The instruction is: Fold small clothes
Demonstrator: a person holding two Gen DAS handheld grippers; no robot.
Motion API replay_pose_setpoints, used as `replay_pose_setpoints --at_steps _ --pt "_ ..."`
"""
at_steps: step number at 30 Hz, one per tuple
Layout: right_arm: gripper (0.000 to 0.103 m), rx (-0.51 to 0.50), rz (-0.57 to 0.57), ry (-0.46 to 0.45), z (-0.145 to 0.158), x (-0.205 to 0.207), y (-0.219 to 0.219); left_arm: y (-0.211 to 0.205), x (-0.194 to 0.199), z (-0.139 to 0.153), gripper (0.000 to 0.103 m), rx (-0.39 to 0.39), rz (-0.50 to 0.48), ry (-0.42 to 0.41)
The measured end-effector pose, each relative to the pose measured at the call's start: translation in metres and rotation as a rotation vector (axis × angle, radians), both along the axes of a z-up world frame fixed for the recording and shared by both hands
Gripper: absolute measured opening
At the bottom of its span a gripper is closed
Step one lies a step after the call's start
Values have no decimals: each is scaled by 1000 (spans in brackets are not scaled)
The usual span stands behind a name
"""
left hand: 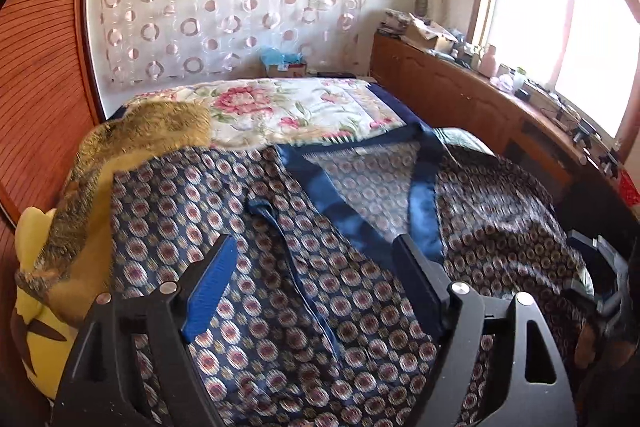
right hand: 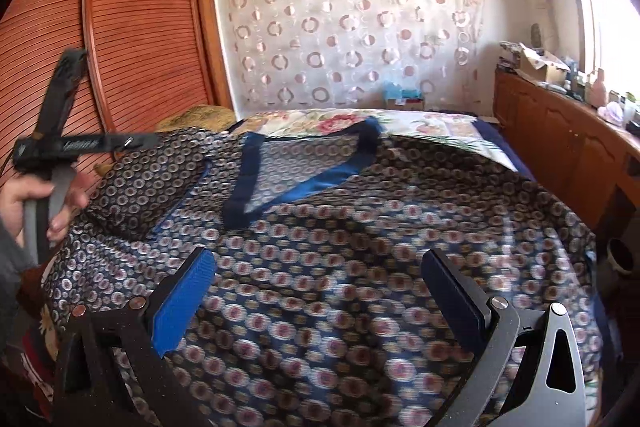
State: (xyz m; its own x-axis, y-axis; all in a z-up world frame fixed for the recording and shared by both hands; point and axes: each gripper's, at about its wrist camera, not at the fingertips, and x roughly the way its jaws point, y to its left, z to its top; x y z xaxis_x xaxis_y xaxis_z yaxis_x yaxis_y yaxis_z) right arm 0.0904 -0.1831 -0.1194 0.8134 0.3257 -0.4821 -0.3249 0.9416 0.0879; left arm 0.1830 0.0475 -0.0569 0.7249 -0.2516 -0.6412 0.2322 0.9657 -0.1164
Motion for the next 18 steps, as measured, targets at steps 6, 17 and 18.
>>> replay_pose_setpoints --at_steps 6,17,18 --pt "103 -37 -84 -14 12 -11 -41 -21 -7 -36 81 57 -34 78" --pt "101 -90 -239 58 16 -10 -114 -31 -2 -64 81 65 -25 144" --pt "101 -95 -251 73 14 -8 -119 -33 -2 -65 81 73 -25 148"
